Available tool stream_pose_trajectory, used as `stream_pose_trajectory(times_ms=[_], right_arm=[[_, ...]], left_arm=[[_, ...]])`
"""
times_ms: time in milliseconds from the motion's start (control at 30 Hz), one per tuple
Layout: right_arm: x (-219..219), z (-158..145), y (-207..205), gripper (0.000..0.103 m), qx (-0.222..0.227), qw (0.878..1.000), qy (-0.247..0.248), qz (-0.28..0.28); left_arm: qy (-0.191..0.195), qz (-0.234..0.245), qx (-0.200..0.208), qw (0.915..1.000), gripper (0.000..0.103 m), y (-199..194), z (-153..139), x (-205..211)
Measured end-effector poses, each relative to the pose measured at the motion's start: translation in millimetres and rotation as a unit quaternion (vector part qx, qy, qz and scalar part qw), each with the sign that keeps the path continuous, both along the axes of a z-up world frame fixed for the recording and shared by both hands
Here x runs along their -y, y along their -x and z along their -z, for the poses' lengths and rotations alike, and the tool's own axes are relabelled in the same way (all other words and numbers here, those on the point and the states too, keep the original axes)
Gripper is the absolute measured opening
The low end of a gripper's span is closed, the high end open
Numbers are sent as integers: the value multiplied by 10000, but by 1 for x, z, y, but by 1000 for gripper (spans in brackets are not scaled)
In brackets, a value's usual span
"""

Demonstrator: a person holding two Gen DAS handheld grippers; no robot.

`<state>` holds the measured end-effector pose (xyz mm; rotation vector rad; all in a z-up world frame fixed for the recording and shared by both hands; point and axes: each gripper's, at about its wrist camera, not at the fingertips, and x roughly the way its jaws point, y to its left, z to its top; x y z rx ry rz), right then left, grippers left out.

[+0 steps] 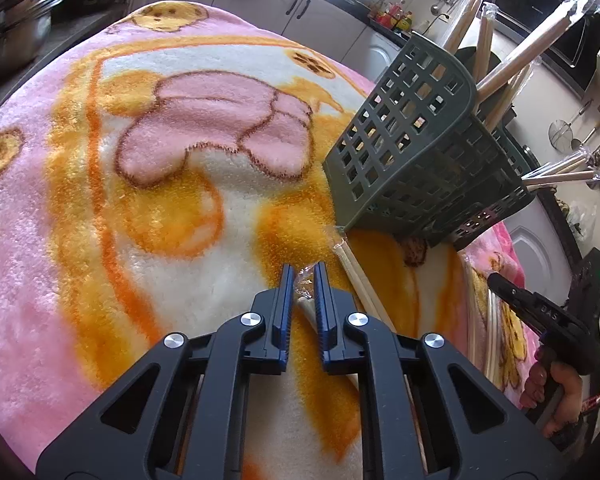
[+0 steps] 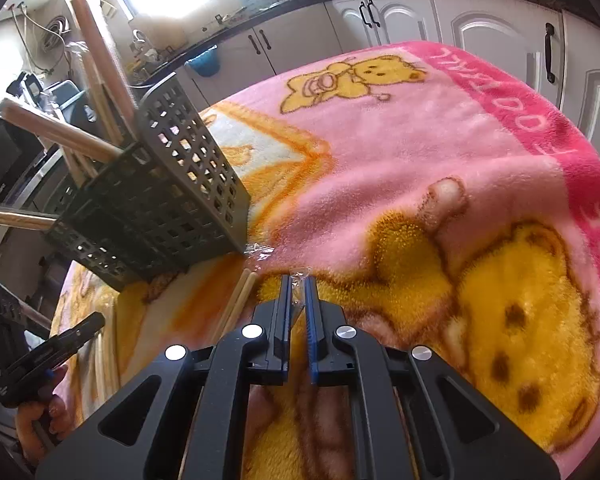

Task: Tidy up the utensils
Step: 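Close the left tool on a chopstick while the right tool grasps another chopstick, then lift both held chopsticks and carry them above the green caddy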

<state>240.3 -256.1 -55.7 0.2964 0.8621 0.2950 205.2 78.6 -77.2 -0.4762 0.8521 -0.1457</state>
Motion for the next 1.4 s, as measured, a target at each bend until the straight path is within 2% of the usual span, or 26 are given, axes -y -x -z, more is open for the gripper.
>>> stream_pose_trajectory(times_ms=[233,633,833,1400], right_arm=[[-6,-22,21,6,342,9992,-4,-182],[-29,-70,53,5,1067,9926,25,-574],[-41,-92,66,5,1389,9872,10,-784],[-58,-133,90,4,1960,9744,-52,-1100]], left_arm=[[6,36,231,9997,4,14,-13,3],[-106,302,976,9947,4,41,-70,20],[-110,395,1218,9917,4,46,-91,25],[8,624,1836,9810,4,50,-138,40]])
